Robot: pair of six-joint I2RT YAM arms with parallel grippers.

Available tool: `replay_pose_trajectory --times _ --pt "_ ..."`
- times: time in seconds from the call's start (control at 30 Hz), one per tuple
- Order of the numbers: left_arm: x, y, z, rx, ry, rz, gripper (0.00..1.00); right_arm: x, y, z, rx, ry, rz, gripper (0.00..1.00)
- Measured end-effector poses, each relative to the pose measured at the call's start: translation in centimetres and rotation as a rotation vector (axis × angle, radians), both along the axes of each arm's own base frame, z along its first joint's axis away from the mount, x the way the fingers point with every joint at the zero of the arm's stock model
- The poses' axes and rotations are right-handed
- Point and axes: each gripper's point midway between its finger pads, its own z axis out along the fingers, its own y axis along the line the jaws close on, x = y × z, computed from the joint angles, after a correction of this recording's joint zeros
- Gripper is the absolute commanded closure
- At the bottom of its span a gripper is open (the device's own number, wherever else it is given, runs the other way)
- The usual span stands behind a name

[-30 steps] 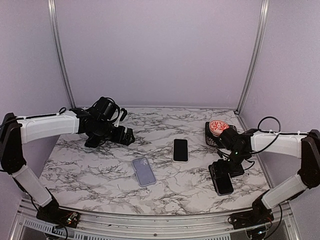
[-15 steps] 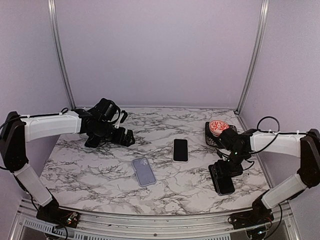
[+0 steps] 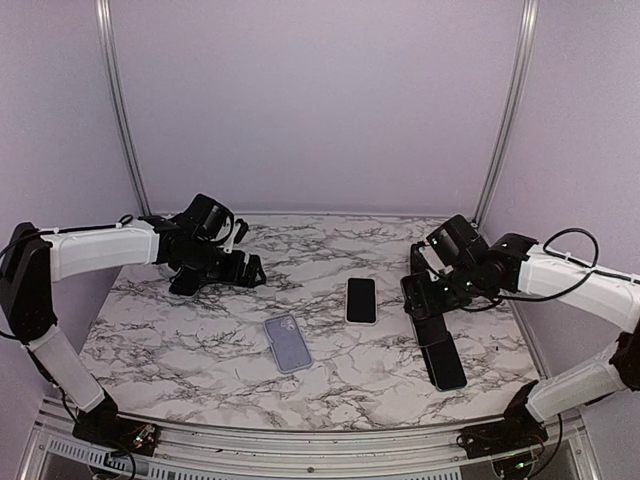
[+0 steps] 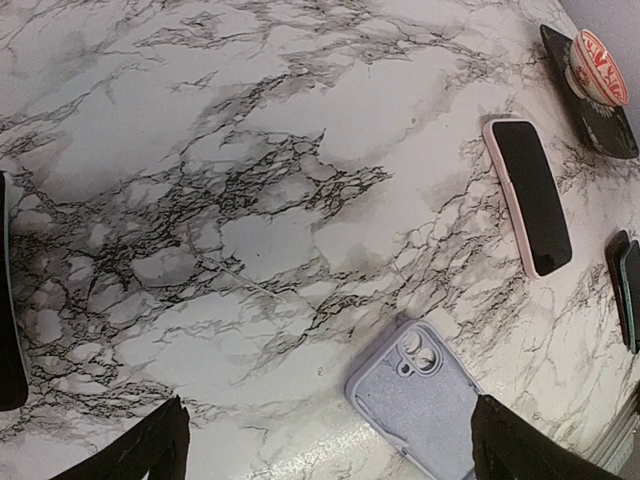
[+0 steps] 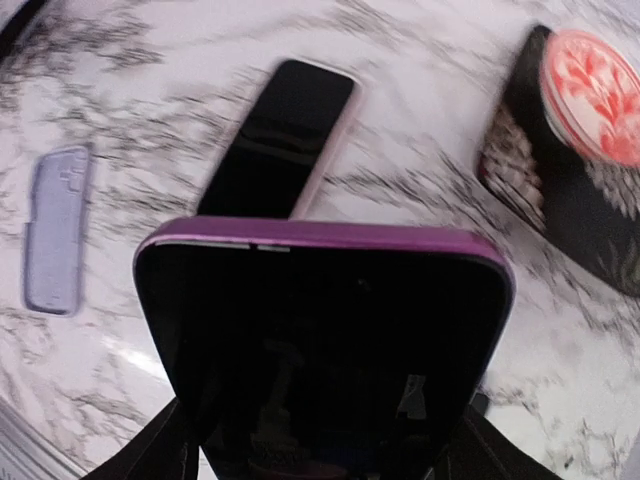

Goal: Put the phone into the phone case

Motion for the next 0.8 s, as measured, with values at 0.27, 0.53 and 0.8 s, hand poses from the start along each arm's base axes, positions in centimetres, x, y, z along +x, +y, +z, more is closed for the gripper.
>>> replay_pose_trajectory --times 0.27,0.53,0.8 --pt "1.3 4.1 0.0 0.041 -0.027 0.149 0.01 0.0 20.1 5.3 0.304 -0.345 0.316 0.96" --pt "2.2 6.6 5.2 0.029 -0.187 0.251 0.01 -1.9 31.3 -0.8 0.247 -0.307 0.395 1.0" --pt "2.2 7.1 5.1 0.031 -0.191 0.271 0.01 -1.2 30.7 -4.3 0.128 -0.256 0.31 1.0"
